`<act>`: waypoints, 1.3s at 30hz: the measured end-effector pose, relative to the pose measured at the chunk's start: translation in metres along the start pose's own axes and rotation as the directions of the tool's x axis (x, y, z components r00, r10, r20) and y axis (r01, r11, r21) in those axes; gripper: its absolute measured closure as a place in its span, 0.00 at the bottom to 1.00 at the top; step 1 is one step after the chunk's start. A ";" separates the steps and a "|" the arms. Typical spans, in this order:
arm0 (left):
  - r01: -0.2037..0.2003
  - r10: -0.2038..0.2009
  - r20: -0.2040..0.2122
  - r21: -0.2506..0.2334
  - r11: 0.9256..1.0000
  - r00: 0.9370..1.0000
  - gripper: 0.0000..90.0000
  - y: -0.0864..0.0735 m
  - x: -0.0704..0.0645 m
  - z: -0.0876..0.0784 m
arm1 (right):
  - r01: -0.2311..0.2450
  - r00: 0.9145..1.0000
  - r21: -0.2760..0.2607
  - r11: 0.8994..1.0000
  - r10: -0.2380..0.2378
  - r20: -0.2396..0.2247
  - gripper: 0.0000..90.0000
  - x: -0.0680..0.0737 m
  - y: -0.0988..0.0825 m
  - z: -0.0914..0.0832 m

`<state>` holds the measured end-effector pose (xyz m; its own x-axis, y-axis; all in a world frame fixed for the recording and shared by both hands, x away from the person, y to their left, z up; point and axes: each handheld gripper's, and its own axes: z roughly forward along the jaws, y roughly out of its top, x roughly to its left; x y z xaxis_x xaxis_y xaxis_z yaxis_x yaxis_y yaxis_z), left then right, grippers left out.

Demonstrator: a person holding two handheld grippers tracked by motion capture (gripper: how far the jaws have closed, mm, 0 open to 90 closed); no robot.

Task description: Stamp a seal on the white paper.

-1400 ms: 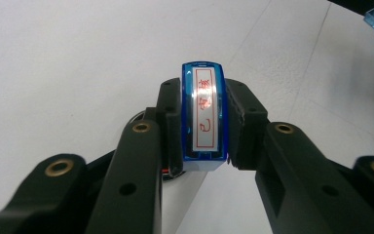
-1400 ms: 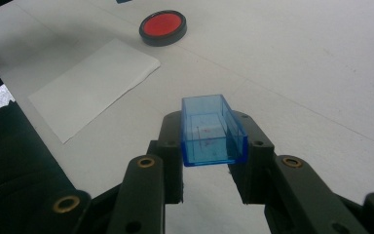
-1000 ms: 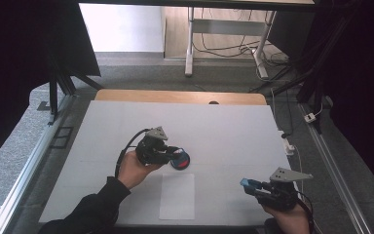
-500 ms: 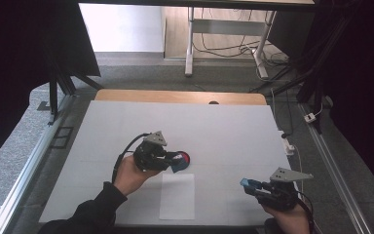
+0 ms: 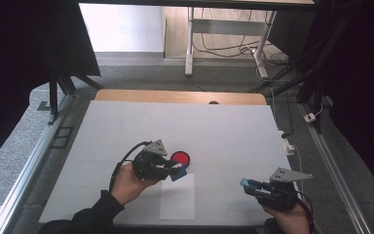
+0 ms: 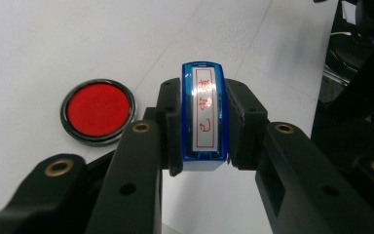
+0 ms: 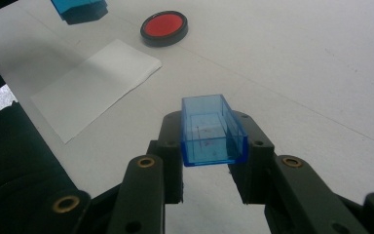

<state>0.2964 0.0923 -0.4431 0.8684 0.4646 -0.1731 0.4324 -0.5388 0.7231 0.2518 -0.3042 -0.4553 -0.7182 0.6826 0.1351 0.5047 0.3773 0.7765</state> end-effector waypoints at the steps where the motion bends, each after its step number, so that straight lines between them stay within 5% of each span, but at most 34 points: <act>1: 0.003 -0.003 0.001 0.001 1.000 1.000 0.78 -0.001 -0.001 0.001 | 0.000 1.000 0.001 1.000 0.000 0.000 0.76 0.000 0.000 0.000; 16: 0.015 -0.016 0.005 0.053 0.998 1.000 0.78 -0.018 -0.003 0.023 | 0.005 1.000 0.001 1.000 -0.005 0.002 0.76 0.000 0.000 0.000; 32: -0.019 0.021 -0.022 0.117 0.993 1.000 0.78 -0.029 0.001 0.044 | 0.007 1.000 0.002 1.000 -0.007 0.001 0.76 0.000 0.000 0.000; 39: 0.000 0.001 -0.012 0.120 0.993 1.000 0.78 -0.031 0.003 0.047 | 0.008 1.000 0.003 1.000 -0.008 0.001 0.76 0.000 0.000 0.000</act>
<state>0.2974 0.0773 -0.4977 0.8658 0.4728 -0.1639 0.4587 -0.6190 0.6375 0.2517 -0.3035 -0.4554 -0.7216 0.6803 0.1283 0.5006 0.3847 0.7755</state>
